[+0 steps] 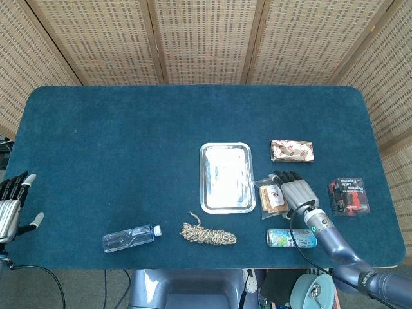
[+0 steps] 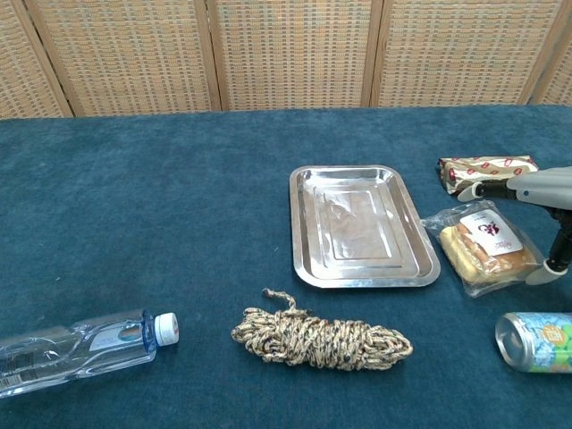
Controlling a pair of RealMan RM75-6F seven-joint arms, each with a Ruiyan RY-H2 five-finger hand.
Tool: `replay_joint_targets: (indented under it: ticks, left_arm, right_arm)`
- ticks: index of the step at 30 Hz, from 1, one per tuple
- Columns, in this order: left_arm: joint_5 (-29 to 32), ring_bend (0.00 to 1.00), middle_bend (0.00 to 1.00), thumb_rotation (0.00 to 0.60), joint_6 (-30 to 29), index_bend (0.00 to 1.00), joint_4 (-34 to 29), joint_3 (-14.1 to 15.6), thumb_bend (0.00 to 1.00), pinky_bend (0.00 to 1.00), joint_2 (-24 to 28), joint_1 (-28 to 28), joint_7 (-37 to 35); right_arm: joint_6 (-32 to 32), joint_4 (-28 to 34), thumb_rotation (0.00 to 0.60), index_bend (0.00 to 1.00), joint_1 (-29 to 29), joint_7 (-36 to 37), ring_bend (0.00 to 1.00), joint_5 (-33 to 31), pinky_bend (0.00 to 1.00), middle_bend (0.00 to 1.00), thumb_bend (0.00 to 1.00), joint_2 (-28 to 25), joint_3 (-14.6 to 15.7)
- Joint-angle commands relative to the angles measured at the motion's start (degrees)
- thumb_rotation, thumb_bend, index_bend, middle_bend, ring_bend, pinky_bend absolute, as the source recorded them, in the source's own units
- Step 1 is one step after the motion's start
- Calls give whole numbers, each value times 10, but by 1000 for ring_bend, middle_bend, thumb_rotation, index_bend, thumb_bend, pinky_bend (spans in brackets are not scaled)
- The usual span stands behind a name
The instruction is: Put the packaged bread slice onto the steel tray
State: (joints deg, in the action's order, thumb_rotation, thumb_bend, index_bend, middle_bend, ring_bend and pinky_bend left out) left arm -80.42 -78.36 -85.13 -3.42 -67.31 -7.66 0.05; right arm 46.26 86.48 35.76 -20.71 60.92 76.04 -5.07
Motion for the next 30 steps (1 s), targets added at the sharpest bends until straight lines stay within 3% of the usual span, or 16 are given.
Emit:
replay_joint_targets:
  ticks: [1, 15, 18, 23, 30]
  left_arm:
    - [0, 0, 0, 600, -1, 0, 0, 0, 317, 0, 0, 0, -1]
    - [-1, 0, 0, 600, -7, 0, 9, 3, 317, 0, 0, 6, -14]
    - [-1, 0, 0, 600, -7, 0, 12, 3, 317, 0, -1, 6, -16]
    - [-2, 0, 0, 600, -8, 0, 14, 3, 317, 0, -2, 7, -19]
    - [-5, 0, 0, 600, -13, 0, 16, 5, 317, 0, -1, 10, -23]
  right_arm:
    - [2, -4, 600, 40, 1, 3, 0, 2, 32, 0, 98, 3, 2]
    - [-5, -44, 600, 48, 4, 26, 12, 12, 142, 29, 122, 33, 15]
    - [0, -49, 600, 112, 4, 28, 78, 19, 228, 97, 132, 37, 16]
    - [12, -55, 600, 320, 2, 25, 270, 26, 413, 322, 140, 43, 18]
    - [35, -53, 600, 426, -2, 15, 376, 42, 519, 438, 144, 47, 19]
